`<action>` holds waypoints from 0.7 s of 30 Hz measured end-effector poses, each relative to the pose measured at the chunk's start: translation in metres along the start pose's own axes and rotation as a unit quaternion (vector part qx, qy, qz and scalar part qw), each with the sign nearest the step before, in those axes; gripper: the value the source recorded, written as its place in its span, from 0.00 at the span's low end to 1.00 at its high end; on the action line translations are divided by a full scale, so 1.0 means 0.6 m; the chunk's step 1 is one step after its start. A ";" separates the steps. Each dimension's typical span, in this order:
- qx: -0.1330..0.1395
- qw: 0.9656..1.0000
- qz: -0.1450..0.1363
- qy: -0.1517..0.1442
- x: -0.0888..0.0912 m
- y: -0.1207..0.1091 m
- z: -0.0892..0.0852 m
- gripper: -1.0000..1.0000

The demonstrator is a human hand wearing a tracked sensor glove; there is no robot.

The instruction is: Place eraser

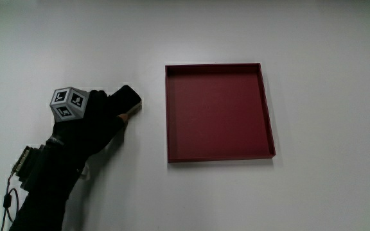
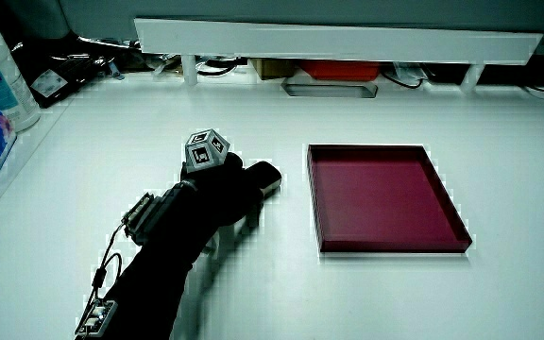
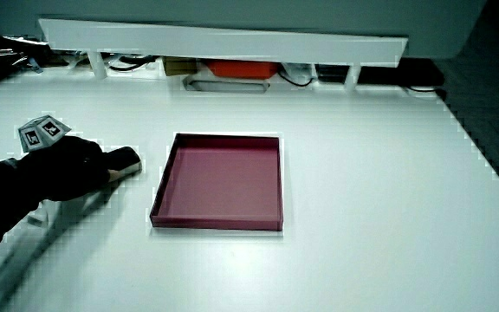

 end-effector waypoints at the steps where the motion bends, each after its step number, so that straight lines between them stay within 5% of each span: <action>1: -0.002 1.000 -0.002 -0.005 0.001 -0.001 0.000 0.43; 13: -0.009 1.000 0.010 -0.020 -0.027 -0.024 -0.006 0.14; 15: -0.003 1.000 -0.004 -0.019 -0.008 -0.051 0.013 0.10; 18: -0.028 0.997 -0.072 -0.028 -0.017 -0.070 0.006 0.02; 19: -0.014 0.999 -0.041 -0.028 0.015 -0.101 0.033 0.00; 20: 0.002 0.997 -0.072 -0.029 0.015 -0.109 0.032 0.00; 21: -0.009 0.998 -0.066 -0.020 0.030 -0.127 0.043 0.00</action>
